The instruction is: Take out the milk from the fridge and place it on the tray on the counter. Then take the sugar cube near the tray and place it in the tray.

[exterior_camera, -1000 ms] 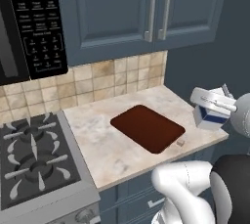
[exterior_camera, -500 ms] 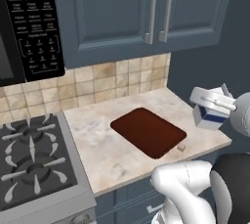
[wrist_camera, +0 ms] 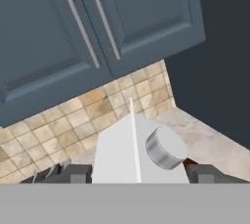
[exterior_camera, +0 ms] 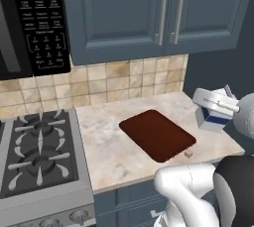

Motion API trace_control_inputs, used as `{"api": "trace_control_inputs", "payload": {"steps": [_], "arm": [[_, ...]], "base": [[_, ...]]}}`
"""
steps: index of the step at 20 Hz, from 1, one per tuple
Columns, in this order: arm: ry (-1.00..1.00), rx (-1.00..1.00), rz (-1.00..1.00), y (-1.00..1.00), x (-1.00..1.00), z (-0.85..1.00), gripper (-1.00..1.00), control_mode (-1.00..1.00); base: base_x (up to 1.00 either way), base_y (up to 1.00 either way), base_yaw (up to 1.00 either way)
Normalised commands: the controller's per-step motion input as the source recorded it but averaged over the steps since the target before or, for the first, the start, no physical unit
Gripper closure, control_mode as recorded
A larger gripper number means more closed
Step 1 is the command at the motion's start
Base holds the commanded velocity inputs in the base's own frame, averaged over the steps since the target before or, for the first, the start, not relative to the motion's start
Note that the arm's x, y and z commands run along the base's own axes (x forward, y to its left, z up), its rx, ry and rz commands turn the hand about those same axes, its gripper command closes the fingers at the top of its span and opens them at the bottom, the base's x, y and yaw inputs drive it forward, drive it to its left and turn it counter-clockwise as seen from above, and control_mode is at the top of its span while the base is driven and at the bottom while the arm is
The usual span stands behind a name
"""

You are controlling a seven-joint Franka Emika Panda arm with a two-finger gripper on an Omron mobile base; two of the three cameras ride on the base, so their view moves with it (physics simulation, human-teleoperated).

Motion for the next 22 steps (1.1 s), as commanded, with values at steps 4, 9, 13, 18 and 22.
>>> {"api": "trace_control_inputs", "payload": {"steps": [4,9,13,18,22], "arm": [[-0.02,0.0,0.12,0.01,0.18,-0.47,1.0,-1.0],[0.01,0.0,0.0,0.3,0.52,-1.0,1.0,-1.0],[0.0,0.0,-0.08,0.27,0.78,-0.99,1.0,-1.0],[-0.01,0.0,-0.03,0.06,0.69,-0.97,1.0,-1.0],[-0.07,-0.03,0.0,0.0,0.39,-0.97,1.0,-1.0]], "base": [[0.09,0.0,0.06],[0.0,0.0,0.0],[0.0,0.0,0.0],[0.0,0.0,0.0],[0.0,0.0,0.0]]}}
